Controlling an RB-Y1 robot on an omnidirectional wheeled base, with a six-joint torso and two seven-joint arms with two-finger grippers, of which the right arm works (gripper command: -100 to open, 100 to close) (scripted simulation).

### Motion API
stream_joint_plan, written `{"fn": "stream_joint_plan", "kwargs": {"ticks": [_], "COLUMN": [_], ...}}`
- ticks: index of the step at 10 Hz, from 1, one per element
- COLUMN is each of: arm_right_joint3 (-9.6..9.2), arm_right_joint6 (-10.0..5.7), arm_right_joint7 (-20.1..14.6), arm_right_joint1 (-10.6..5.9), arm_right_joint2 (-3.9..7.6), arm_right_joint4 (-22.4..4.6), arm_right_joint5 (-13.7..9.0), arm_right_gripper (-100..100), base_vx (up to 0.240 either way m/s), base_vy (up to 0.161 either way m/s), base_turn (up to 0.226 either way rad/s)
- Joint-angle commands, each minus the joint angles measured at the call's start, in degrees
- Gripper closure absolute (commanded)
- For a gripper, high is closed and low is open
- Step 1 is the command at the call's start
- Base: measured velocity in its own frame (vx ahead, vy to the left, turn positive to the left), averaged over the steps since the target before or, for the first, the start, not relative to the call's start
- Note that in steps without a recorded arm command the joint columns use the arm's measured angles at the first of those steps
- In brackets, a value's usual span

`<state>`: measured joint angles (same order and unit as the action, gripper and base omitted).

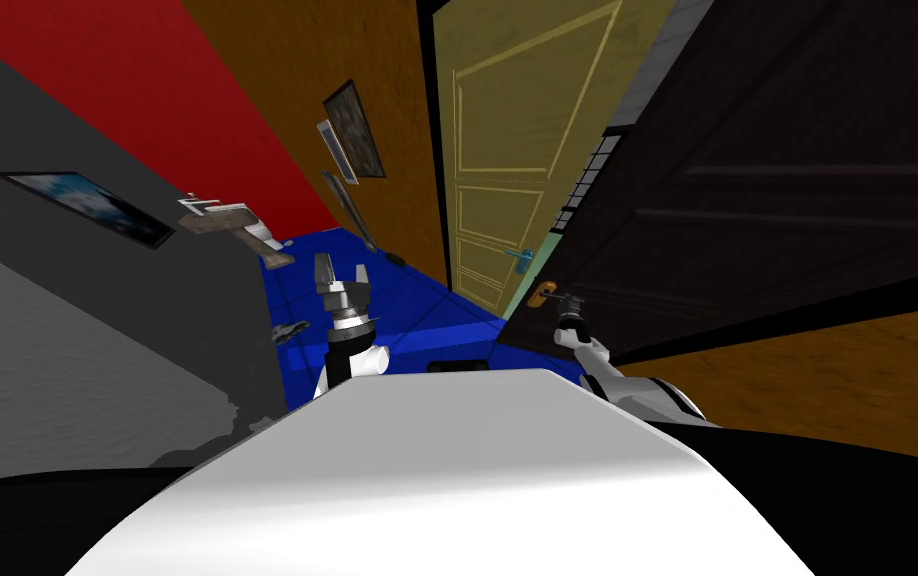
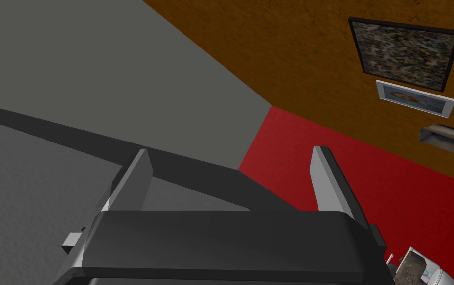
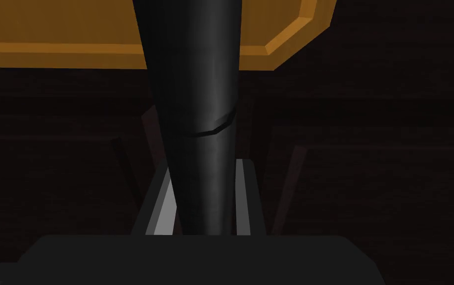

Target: Pull the door open

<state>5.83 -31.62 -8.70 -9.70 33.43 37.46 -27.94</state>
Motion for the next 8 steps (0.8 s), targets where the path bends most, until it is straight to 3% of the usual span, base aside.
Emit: {"fn": "stream_joint_plan", "kwargs": {"ticks": [1, 5, 8], "arm_right_joint3": [-0.24, -0.17, -0.03], "arm_right_joint6": [-0.14, 0.02, 0.04], "arm_right_joint7": [-0.3, -0.4, -0.4], "arm_right_joint1": [-0.16, 0.33, 0.25], "arm_right_joint2": [0.19, 0.54, 0.75], "arm_right_joint4": [0.1, 0.2, 0.3], "arm_right_joint5": [0.0, -0.1, -0.1], "arm_right_gripper": [100, 100, 100], "base_vx": [0.207, 0.185, -0.182], "base_vy": [-0.048, -0.038, -0.011], "base_turn": [0.027, 0.013, 0.031]}}
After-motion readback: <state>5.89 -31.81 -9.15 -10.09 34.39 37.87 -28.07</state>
